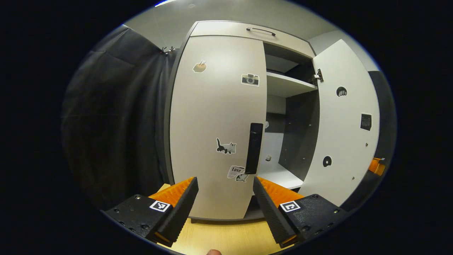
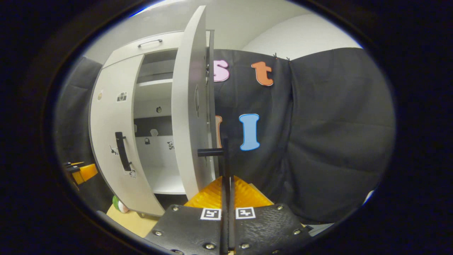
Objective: Open the right door of the double-door shoe cabinet with the right hand, and open the left door with the left hand.
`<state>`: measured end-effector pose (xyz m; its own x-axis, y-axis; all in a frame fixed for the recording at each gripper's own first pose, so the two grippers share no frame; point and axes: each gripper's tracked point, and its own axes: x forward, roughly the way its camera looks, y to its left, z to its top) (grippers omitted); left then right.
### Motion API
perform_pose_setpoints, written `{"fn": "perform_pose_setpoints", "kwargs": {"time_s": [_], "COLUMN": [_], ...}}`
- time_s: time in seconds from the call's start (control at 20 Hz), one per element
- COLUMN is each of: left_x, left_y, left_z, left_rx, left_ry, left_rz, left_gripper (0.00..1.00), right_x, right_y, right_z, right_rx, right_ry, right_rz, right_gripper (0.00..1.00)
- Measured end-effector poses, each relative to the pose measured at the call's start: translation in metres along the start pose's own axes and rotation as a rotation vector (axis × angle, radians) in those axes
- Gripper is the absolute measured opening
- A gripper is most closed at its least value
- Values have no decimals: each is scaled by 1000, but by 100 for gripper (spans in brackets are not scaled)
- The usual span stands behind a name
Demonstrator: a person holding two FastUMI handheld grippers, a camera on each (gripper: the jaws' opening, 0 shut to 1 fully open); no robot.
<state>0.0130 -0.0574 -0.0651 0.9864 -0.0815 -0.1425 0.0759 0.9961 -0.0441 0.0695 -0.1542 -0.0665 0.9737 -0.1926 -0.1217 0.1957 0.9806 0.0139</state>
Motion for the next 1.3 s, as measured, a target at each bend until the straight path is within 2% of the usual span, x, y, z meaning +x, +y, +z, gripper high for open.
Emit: {"fn": "perform_pose_setpoints", "kwargs": {"time_s": [0.25, 0.35, 0.45, 0.5, 0.55, 0.65, 0.95, 1.15, 1.2, 1.3], "left_x": [20, 29, 39, 44, 48, 61, 95, 115, 118, 126], "left_y": [-11, -16, -24, -28, -29, -37, -54, -55, -54, -53], "left_z": [8, 11, 14, 16, 18, 23, 24, 25, 25, 25], "left_rx": [7, 16, 24, 26, 28, 40, 63, 76, 78, 82], "left_ry": [-16, -22, -30, -34, -37, -49, -50, -55, -57, -61], "left_rz": [-9, -19, -25, -30, -34, -41, -42, -6, 2, 21], "left_gripper": [97, 97, 97, 97, 97, 97, 96, 95, 93, 78], "right_x": [-7, -11, -11, -15, -20, -26, -44, -51, -54, -57], "right_y": [-34, -34, -43, -49, -55, -68, -104, -124, -130, -138], "right_z": [4, 4, 3, 5, 6, 7, 8, 3, 1, -3], "right_rx": [-2, 46, 60, 58, 55, 43, 32, 51, 50, 47], "right_ry": [-17, -19, -20, -27, -32, -38, -40, -28, -23, -10], "right_rz": [-74, -54, -72, -89, -105, -133, -228, -274, -286, -307], "right_gripper": [1, 1, 1, 5, 1, 1, 1, 1, 1, 1]}}
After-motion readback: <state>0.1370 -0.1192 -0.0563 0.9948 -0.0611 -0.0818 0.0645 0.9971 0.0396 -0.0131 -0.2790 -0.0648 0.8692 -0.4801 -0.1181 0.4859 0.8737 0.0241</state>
